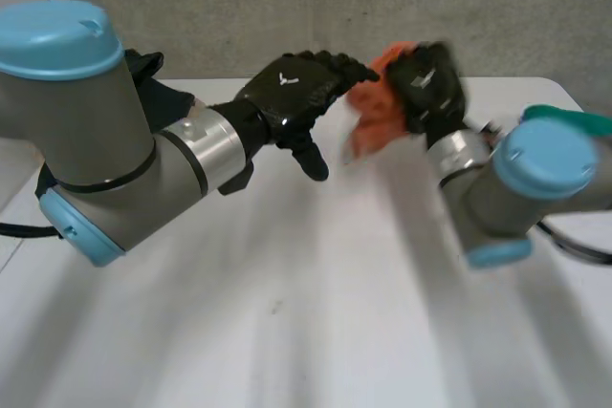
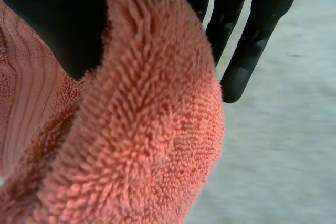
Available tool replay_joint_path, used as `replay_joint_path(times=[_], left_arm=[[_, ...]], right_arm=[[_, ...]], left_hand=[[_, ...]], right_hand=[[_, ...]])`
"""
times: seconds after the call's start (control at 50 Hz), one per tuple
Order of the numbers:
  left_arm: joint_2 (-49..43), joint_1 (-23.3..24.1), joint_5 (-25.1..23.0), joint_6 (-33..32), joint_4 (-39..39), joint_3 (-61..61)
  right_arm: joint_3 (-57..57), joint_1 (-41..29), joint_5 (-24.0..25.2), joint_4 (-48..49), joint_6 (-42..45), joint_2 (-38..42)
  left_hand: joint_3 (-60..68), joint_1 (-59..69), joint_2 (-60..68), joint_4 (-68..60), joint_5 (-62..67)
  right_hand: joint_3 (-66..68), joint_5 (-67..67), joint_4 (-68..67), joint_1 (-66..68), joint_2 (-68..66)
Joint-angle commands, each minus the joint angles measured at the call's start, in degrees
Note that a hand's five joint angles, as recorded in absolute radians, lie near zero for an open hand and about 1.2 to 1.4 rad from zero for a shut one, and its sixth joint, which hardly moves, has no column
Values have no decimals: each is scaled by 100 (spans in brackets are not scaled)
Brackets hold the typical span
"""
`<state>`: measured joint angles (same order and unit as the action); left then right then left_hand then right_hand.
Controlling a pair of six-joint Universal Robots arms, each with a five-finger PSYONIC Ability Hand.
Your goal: Fold the laundry.
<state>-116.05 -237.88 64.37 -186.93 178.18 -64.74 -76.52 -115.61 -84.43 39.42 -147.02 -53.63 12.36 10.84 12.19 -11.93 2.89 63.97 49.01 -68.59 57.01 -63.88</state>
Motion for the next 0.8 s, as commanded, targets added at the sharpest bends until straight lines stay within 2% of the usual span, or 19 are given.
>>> replay_joint_path(times=[0.02, 0.1, 0.28, 0.44, 0.58, 0.64, 0.66, 0.7, 0.8], left_arm=[[135, 5, -3, -1, 23, 49], [135, 22, -3, 8, 15, 14], [118, 58, 6, -1, 15, -74], [74, 75, 14, -10, 15, -126], [48, 154, 14, -19, 15, -188], [47, 189, 14, -19, 15, -188], [39, 198, 14, -19, 15, -188], [47, 216, 14, -19, 15, -188], [56, 260, 14, -10, 15, -188]], right_arm=[[708, 1171, 85, 470, -608, -139], [1024, 1830, 278, 611, -995, 36], [2148, 3297, 1603, 664, -1276, 1519], [2677, 4124, 2526, 655, -1312, 2751], [2265, 4643, 3370, 655, -1312, 2876], [2141, 4766, 3565, 567, -1312, 2824], [2063, 4810, 3591, 532, -1312, 2745], [1948, 4819, 3609, 471, -1312, 2631], [1649, 4925, 3583, 330, -1320, 2191]], left_hand=[[-114, 38, -96, 71, -166], [-114, 38, -96, 71, -166], [-97, 55, -79, 54, -150], [-64, 88, -46, 20, -116], [-47, 105, -29, 3, -99], [-47, 105, -29, 3, -99], [-47, 105, -29, 3, -99], [-47, 105, -29, 3, -99], [-47, 105, -29, 3, -99]], right_hand=[[1603, 2099, -1141, 2299, -1612], [1603, 2099, -1141, 2299, -1612], [1603, 2099, -1141, 2299, -1612], [1603, 2099, -1141, 2299, -1612], [1603, 2099, -1141, 2299, -1612], [1603, 2099, -1141, 2299, -1612], [-1439, -943, 1900, -743, 1430], [-5069, -4573, 5531, -4373, 5060], [-5397, -4901, 5859, -4701, 5388]])
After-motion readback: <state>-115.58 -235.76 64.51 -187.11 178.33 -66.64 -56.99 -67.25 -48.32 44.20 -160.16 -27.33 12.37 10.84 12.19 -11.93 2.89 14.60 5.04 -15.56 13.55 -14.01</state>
